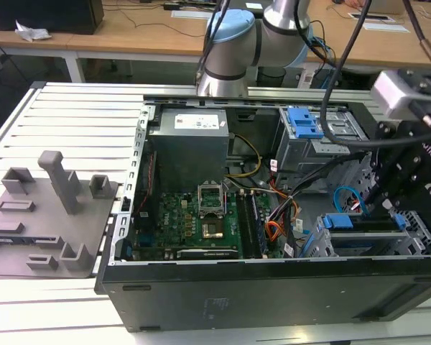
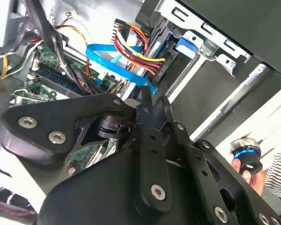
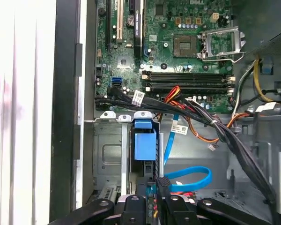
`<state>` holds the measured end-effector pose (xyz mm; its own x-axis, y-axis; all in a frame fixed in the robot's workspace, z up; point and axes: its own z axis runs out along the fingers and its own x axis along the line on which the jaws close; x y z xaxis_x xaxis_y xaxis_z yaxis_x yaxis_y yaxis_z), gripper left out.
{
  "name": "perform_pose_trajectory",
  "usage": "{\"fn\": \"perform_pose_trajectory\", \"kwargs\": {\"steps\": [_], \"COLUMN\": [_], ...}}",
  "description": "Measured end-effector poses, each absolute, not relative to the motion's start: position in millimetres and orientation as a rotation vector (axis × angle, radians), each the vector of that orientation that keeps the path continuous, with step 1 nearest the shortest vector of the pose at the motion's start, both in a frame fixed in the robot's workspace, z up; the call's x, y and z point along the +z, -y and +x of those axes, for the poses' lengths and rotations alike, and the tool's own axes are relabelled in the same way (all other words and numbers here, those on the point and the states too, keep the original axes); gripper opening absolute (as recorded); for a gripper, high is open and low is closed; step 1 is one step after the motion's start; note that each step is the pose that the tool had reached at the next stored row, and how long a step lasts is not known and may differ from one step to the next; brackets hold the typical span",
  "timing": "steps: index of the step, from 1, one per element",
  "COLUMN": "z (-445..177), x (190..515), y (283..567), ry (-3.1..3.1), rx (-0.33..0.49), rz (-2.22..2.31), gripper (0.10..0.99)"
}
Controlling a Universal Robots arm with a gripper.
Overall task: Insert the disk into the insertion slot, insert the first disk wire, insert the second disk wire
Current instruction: 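Insert the second disk wire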
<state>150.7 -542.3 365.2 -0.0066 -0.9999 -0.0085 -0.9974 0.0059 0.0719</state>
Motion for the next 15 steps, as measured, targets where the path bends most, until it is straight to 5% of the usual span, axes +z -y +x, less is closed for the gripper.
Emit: {"fn": "perform_pose_trajectory", "kwargs": {"steps": [1, 2, 15], "z": [150.7, 150.7, 141.3], "x": [371.2, 378.3, 386.4], "y": [540.9, 539.9, 539.3], "ry": [2.196, 2.196, 2.197], "rx": [-0.088, -0.088, -0.083], "rz": [2.182, 2.182, 2.184], "gripper": [0.224, 0.106, 0.106]}}
